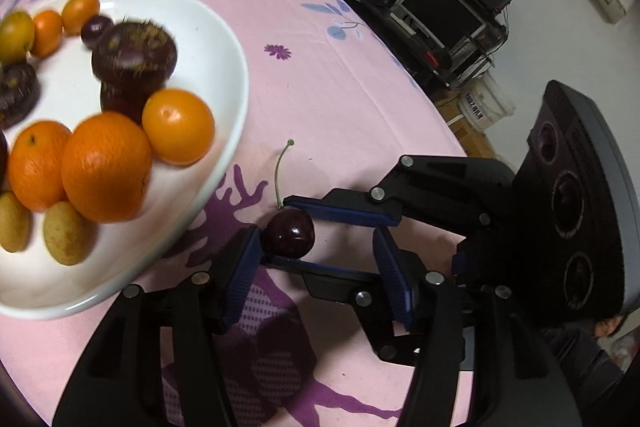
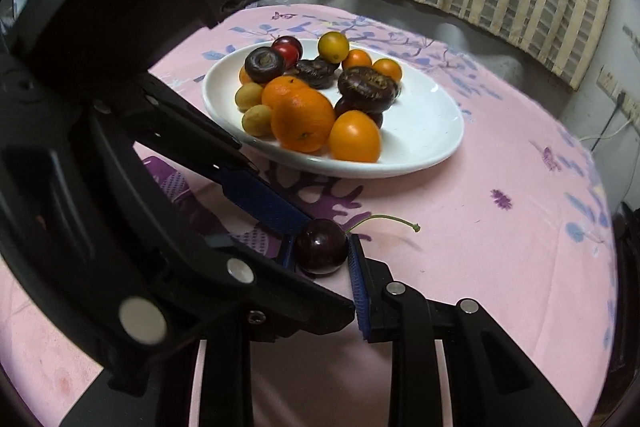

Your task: Organize fruits

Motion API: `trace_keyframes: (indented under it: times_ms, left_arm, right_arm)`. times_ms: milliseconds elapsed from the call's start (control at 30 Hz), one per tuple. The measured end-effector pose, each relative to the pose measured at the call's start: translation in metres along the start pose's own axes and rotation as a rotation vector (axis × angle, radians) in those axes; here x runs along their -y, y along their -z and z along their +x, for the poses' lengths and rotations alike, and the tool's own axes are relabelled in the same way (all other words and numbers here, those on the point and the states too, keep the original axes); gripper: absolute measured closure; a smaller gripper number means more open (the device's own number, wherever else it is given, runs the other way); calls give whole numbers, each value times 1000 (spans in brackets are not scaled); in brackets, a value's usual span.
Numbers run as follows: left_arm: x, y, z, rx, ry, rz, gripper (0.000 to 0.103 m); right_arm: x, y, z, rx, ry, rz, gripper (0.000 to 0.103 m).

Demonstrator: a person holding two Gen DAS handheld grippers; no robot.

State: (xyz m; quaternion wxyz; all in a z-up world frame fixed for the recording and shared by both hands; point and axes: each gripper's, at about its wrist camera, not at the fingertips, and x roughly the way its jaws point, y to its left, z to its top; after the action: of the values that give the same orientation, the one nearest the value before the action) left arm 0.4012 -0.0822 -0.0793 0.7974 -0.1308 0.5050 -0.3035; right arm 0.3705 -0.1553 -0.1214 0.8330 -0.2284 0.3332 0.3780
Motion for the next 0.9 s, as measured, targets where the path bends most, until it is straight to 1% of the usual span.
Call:
trace_keyframes:
  times_ms: [67, 133, 233, 333, 467, 567, 667, 733, 800, 833, 867, 900]
  left_arm:
    - [-4, 1, 2, 19, 39, -10, 45]
    - [-1, 3, 2, 37, 37, 12, 45]
    - [5, 5, -2, 58, 34, 34, 45]
    - [12, 9, -16, 90, 43, 55, 45]
    - [24, 8, -44, 141, 28, 102, 45]
    - [23, -6, -69, 182, 5, 130, 45]
    - [7, -33, -88, 202, -31, 129, 45]
    - [-13, -54, -94, 205, -53, 117, 45]
    - [-36, -72, -96, 192, -57, 77, 45]
    - [-49, -78, -96, 192, -72, 48, 45]
    - [-57, -82, -96, 193, -95, 33, 45]
    - [-63, -83, -97, 199, -135, 25, 43]
  right_arm:
    - [4, 1, 1, -4, -21, 21, 76]
    - [5, 1, -1, 1, -27, 30, 76]
    - [0, 2, -5, 12, -11, 10, 76]
    - [-7, -2, -15, 41, -1, -11, 75]
    - [-19, -14, -35, 91, 31, -50, 74]
    - [-21, -39, -44, 132, 56, -62, 74]
    - [-9, -72, -35, 150, 46, -40, 74]
    - [5, -96, -19, 154, 41, -10, 75]
    - [21, -118, 6, 138, 20, 46, 75]
    - [26, -125, 15, 124, 16, 67, 74]
    - [29, -131, 26, 106, 17, 94, 72]
    - [33, -136, 36, 84, 34, 128, 60]
